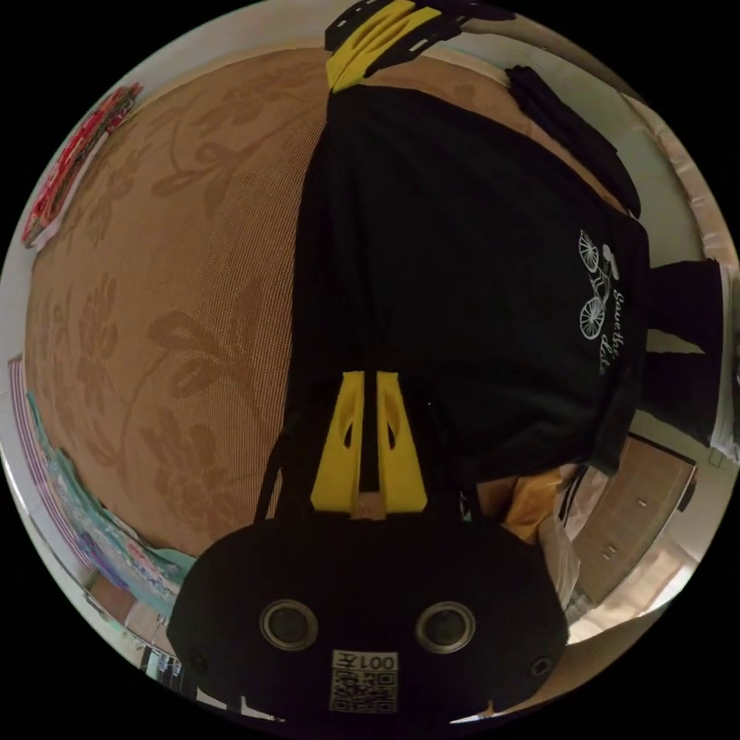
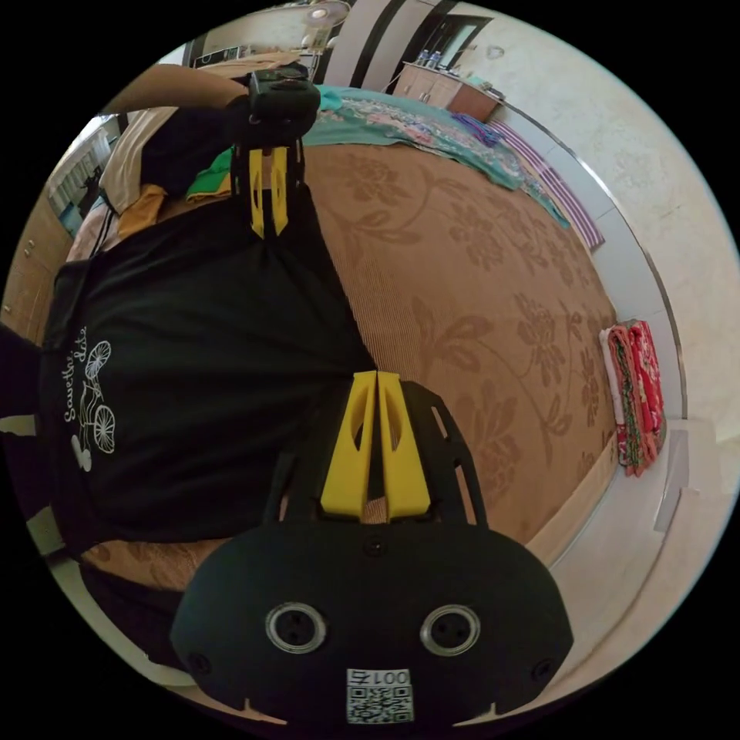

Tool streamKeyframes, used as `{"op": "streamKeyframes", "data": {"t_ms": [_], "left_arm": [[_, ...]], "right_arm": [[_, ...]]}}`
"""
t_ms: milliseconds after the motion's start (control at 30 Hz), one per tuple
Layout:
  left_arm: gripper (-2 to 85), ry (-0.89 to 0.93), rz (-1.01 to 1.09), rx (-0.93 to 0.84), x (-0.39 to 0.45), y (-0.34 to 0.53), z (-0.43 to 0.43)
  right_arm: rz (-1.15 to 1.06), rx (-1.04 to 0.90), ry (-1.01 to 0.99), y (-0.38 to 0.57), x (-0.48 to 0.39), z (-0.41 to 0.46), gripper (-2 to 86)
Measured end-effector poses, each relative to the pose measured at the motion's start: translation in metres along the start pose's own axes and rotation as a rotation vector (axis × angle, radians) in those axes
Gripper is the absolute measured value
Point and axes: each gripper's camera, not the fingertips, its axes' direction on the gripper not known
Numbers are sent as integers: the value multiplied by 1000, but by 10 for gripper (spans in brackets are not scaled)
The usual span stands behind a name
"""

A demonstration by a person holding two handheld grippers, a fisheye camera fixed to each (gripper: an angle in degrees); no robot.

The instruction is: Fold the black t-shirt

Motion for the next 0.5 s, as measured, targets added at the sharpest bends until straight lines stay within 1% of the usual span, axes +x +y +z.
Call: {"op": "streamKeyframes", "data": {"t_ms": [67, 233, 300, 400, 500], "left_arm": [[-4, 35, -28, 8, -21, 4, -18], [-9, 80, -92, 49, -64, 18, -54], [-10, 14, -124, 16, -78, 23, -62], [-9, 24, -159, 2, -96, 28, -68], [-8, -23, -172, -28, -105, 32, -70]], "right_arm": [[20, 0, 2, 3, 12, 2, 0], [36, 8, 27, 4, 37, 7, 0], [62, 9, 38, 5, 50, 15, 1], [111, 9, 29, 4, 67, 26, 3], [116, -35, 28, 5, 79, 43, 7]]}}
